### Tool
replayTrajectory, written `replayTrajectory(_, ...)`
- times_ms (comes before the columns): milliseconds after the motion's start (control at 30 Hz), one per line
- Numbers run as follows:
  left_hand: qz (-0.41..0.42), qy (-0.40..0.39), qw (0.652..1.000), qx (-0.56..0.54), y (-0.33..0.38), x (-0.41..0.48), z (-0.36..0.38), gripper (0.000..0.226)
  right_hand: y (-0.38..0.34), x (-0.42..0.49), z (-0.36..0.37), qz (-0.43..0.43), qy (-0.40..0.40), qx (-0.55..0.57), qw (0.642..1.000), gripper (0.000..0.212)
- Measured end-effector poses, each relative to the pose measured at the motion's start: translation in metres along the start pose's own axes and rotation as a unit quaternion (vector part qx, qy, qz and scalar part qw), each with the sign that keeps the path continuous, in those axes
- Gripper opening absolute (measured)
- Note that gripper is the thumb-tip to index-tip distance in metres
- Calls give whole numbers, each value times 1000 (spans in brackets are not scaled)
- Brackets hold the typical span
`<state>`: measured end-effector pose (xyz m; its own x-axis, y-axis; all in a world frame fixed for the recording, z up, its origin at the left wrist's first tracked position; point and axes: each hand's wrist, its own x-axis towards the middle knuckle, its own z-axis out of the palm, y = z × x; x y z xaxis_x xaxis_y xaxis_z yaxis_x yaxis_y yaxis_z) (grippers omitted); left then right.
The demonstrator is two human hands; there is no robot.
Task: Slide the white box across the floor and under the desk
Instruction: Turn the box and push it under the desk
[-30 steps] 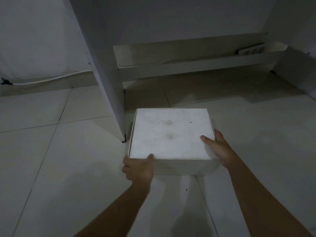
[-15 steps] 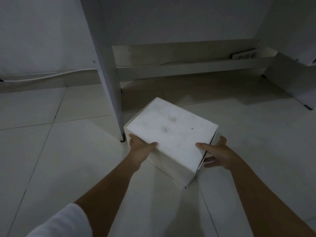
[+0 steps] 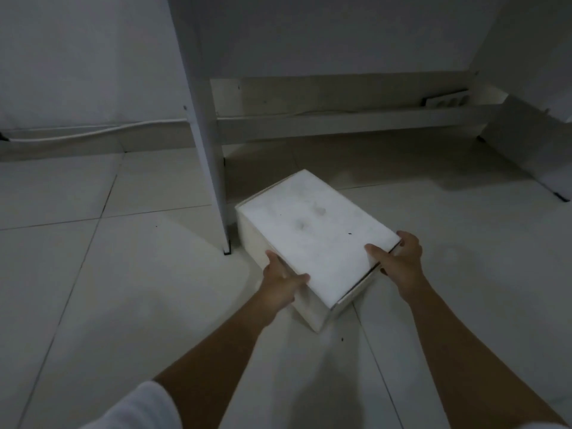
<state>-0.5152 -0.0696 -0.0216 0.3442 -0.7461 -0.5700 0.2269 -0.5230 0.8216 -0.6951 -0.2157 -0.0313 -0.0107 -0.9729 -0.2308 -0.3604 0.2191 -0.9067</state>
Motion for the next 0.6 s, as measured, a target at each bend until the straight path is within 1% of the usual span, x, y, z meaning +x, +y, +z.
replayTrajectory(67, 14, -13, 1000, -14, 8, 2, -18, 97, -1, -9, 8, 6, 3, -39, 999, 92)
replayTrajectory(133, 45, 18, 999, -23, 14, 5, -28, 76, -4, -17, 15, 9, -31, -79, 996, 93)
replayTrajectory(167, 64, 52, 996, -19, 16, 6, -31, 64, -6, -21, 18, 6, -54, -99, 994, 100)
replayTrajectory(233, 104, 155, 982, 41, 19, 9, -34, 46, -7, -29, 24, -6, -88, -145, 985, 121)
replayTrajectory(300, 153, 242, 950, 126, 17, 5, -31, 42, -6, -36, 33, -28, -104, -161, 981, 135)
replayTrajectory(333, 187, 259, 933, 166, 14, -2, -28, 43, -6, -37, 39, -36, -102, -158, 981, 137)
replayTrajectory(400, 267, 254, 893, 258, 4, -11, -17, 41, -10, -39, 50, -45, -83, -145, 985, 138)
replayTrajectory(467, 314, 236, 849, 353, -3, -13, -11, 41, -17, -37, 63, -45, -69, -131, 988, 136)
replayTrajectory(533, 315, 221, 821, 422, -5, -9, -13, 46, -25, -35, 78, -39, -60, -125, 990, 133)
replayTrajectory(600, 286, 193, 800, 491, 1, 1, -22, 53, -31, -33, 97, -35, -49, -121, 991, 133)
